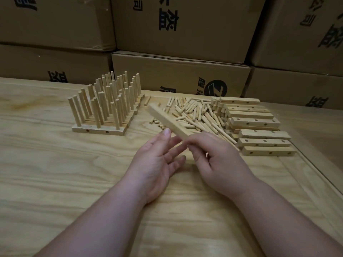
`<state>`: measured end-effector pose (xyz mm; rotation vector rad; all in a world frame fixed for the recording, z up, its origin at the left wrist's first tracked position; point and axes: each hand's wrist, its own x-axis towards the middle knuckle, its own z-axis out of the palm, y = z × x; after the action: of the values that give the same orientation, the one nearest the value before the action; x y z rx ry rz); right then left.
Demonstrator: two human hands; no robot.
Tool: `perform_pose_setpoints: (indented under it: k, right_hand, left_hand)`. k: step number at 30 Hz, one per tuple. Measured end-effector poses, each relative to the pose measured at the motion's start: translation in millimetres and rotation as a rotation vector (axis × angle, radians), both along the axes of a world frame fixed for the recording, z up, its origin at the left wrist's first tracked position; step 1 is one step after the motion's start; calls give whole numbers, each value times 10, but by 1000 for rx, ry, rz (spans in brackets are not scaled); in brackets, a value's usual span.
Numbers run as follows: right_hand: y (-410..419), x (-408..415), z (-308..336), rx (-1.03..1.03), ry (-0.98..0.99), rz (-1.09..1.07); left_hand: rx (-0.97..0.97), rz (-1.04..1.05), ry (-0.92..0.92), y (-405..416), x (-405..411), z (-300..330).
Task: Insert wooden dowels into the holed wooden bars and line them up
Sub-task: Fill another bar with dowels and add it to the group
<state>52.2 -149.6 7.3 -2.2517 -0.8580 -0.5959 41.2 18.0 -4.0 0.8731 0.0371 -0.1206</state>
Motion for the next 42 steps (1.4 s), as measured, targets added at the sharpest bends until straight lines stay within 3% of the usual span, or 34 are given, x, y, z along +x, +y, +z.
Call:
perform_pose_setpoints:
  k: [6,13,18,20,26,42]
  right_hand:
    - [41,-1,16,-147,127,17]
    - [-71,97,-79,46,212,-128]
    - [-151,242,-206,-348,334,-498]
    - [-165,268,-236,-415,387,-589]
    - [-192,311,-221,-425,391,-756]
    - [-206,338,-215,-325,285,-828]
  left_hand:
    - [-38,59,59,-3,43,-10]
    - [-98,89,122,0,65,-10]
    - [-146,82,162,13,60,9]
    - [-146,77,165,15,54,16]
    - [-129,79,174,2,42,41]
    - [-138,53,172,15,67,7]
